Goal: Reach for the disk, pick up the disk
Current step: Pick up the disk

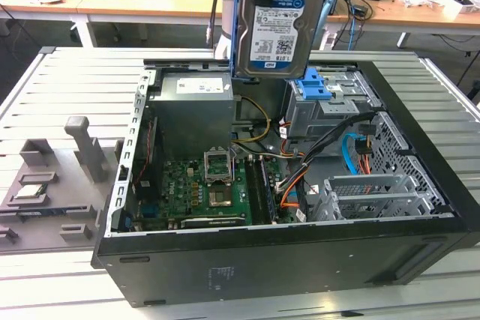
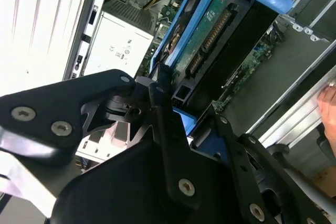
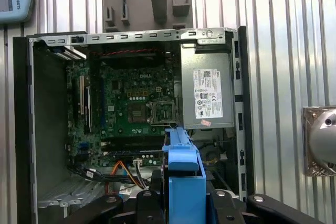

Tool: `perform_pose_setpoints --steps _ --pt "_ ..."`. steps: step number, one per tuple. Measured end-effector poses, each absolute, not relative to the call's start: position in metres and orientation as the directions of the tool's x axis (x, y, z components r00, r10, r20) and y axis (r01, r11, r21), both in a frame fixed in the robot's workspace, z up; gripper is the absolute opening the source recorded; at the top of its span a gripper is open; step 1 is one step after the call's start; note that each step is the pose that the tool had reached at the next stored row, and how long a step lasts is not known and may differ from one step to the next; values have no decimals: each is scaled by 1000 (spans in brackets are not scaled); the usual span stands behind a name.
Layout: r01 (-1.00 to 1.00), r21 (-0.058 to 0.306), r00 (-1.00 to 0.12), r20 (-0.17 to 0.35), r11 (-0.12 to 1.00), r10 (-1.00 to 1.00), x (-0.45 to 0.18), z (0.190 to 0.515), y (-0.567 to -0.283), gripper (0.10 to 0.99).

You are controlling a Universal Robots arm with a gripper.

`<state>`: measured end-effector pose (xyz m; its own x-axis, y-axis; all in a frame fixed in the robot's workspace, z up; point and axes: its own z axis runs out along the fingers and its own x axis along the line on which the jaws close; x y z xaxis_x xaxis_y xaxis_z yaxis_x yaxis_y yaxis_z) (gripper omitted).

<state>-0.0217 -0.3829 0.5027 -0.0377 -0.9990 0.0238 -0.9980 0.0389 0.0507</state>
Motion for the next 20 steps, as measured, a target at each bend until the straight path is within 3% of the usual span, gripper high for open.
perform_pose_setpoints --steps 20 --pt "-998 51 -38 24 39 -999 -16 503 -408 369"
